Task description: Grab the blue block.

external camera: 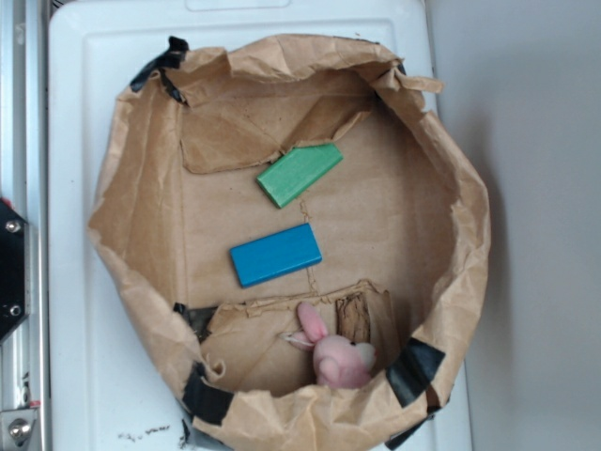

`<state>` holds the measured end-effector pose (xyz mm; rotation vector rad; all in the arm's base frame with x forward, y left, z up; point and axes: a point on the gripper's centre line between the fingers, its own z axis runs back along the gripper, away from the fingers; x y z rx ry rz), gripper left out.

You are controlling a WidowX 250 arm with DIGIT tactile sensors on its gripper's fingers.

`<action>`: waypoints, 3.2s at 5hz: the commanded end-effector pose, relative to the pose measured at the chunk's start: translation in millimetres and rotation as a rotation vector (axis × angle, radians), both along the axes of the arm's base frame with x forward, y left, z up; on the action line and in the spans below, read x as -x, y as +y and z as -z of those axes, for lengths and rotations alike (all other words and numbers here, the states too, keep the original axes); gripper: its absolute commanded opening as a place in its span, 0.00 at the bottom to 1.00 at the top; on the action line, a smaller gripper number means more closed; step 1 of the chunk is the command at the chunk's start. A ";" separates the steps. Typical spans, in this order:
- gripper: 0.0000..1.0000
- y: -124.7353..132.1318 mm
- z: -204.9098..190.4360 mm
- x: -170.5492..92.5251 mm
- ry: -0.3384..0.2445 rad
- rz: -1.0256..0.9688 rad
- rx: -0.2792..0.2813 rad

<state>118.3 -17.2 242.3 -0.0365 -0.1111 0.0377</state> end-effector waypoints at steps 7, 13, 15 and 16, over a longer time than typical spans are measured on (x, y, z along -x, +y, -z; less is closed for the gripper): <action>1.00 9.8 15.0 -61.8 0.020 -0.149 0.015; 1.00 32.2 125.7 -152.9 -0.015 -0.311 0.018; 1.00 37.1 148.2 -144.0 -0.060 -0.297 0.067; 1.00 39.7 166.2 -141.9 -0.087 -0.301 0.114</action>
